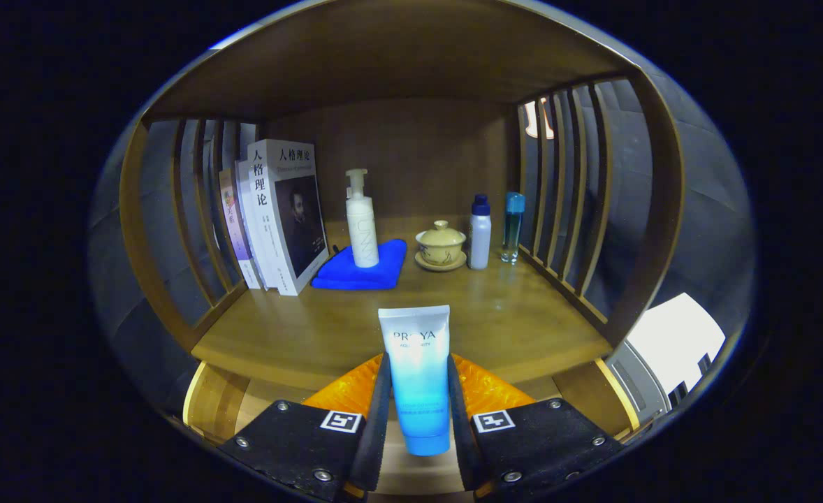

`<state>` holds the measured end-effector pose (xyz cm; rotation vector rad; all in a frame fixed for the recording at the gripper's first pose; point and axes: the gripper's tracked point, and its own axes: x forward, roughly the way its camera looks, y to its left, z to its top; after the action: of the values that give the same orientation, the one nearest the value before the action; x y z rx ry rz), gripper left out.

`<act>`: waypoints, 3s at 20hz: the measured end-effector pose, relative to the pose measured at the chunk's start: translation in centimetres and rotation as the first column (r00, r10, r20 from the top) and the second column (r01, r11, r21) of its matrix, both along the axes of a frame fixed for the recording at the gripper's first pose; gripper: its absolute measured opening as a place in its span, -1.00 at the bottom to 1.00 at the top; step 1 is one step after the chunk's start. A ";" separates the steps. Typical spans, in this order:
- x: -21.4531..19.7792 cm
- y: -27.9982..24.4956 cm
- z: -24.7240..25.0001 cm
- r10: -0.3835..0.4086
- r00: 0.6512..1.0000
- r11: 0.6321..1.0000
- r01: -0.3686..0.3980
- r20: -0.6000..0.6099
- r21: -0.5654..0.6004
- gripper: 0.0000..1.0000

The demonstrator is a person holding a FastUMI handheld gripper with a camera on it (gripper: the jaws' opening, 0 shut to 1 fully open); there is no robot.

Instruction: Pull open the drawer, take out the items inside it, and place them on the countertop above the cabinet.

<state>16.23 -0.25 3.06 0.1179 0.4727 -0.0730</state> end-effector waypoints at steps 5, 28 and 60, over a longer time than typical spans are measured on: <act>4.3 -1.2 -1.0 0.015 1.000 0.999 -0.014 -0.017 0.042 -0.10; -4.0 -0.7 4.7 0.029 0.933 0.999 -0.041 0.359 0.026 0.91; -20.9 6.0 -10.5 0.079 0.957 0.994 -0.096 0.278 0.048 0.91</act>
<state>-4.62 5.76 -7.40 0.1642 0.2000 0.0446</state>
